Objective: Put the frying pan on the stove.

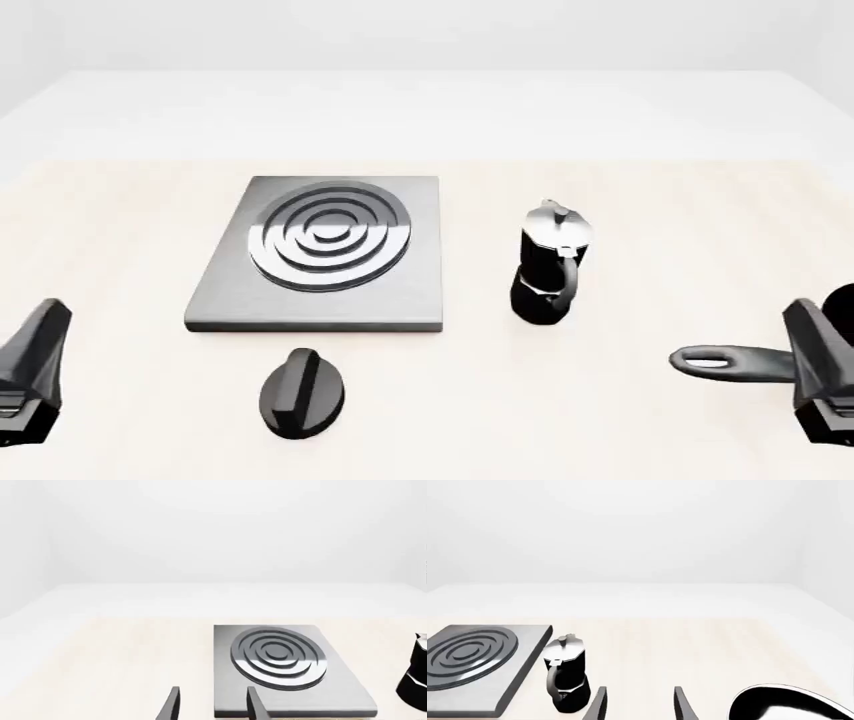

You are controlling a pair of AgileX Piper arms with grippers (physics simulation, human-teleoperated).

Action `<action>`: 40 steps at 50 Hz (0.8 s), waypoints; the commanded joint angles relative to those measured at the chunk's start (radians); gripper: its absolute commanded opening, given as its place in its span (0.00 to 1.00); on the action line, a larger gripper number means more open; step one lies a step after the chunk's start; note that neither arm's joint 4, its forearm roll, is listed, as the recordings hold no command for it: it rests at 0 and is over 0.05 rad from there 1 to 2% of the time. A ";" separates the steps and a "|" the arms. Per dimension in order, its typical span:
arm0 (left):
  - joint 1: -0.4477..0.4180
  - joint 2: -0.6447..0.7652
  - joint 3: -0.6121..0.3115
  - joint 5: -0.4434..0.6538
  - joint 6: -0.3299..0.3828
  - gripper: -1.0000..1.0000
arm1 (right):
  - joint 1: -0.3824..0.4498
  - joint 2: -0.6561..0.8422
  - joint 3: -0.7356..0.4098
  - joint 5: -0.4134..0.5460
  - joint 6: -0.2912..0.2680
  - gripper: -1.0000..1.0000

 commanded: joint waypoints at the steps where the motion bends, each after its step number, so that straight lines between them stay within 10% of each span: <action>1: -0.012 0.017 -0.002 -0.007 0.001 1.00 | 0.001 0.011 -0.003 -0.002 -0.004 1.00; 21: -0.013 0.033 -0.002 -0.005 0.008 1.00 | 0.008 -0.001 -0.077 0.069 -0.019 1.00; 40: -0.007 0.070 0.001 -0.028 -0.007 1.00 | 0.062 -0.003 -0.345 0.328 -0.019 1.00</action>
